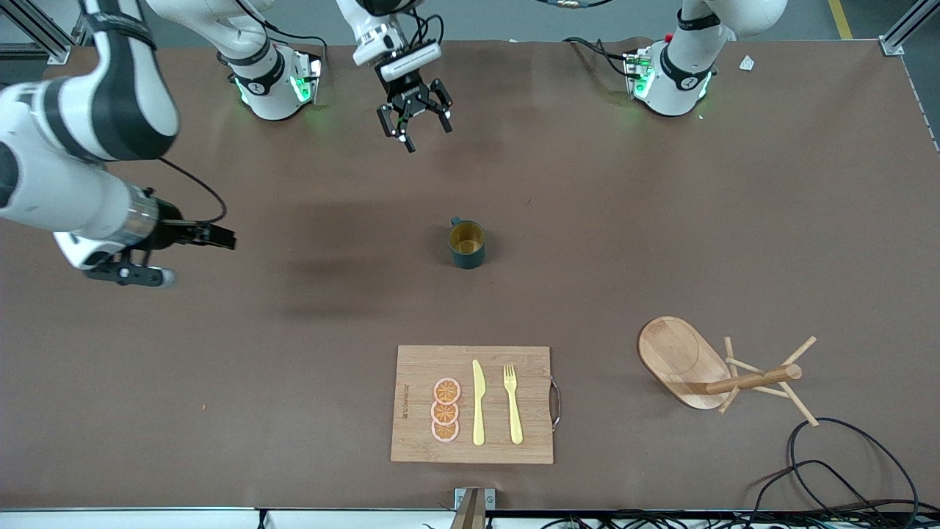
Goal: Transfer cup from left to right arm and place
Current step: 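Open and raise the left gripper while the right gripper approaches the mug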
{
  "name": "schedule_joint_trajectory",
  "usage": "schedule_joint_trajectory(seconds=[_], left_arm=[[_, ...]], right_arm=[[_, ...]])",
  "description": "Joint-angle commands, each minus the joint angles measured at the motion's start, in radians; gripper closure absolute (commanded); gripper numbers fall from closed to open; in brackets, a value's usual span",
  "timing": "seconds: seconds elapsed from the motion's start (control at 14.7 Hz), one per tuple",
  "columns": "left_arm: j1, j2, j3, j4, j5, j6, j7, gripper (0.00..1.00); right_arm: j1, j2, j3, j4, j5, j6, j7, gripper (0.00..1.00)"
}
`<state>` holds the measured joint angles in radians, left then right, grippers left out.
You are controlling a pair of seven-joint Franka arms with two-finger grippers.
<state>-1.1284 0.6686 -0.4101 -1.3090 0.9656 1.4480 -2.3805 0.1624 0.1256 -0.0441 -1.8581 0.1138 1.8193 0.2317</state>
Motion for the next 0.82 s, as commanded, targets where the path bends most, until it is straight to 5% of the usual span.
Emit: schedule_joint_trajectory(seconds=[0.0, 0.34, 0.75], left_arm=[[0.086, -0.154, -0.003, -0.038, -0.131, 0.002, 0.136, 0.0], [0.312, -0.355, -0.003, -0.059, -0.332, 0.0, 0.453, 0.0], [0.611, -0.478, -0.006, -0.053, -0.502, 0.008, 0.875, 0.01]], right_arm=[[0.06, 0.002, -0.007, -0.062, 0.027, 0.081, 0.058, 0.0], [0.233, 0.057, -0.007, -0.062, 0.027, 0.159, 0.213, 0.0], [0.462, 0.172, -0.007, -0.09, 0.027, 0.402, 0.402, 0.0]])
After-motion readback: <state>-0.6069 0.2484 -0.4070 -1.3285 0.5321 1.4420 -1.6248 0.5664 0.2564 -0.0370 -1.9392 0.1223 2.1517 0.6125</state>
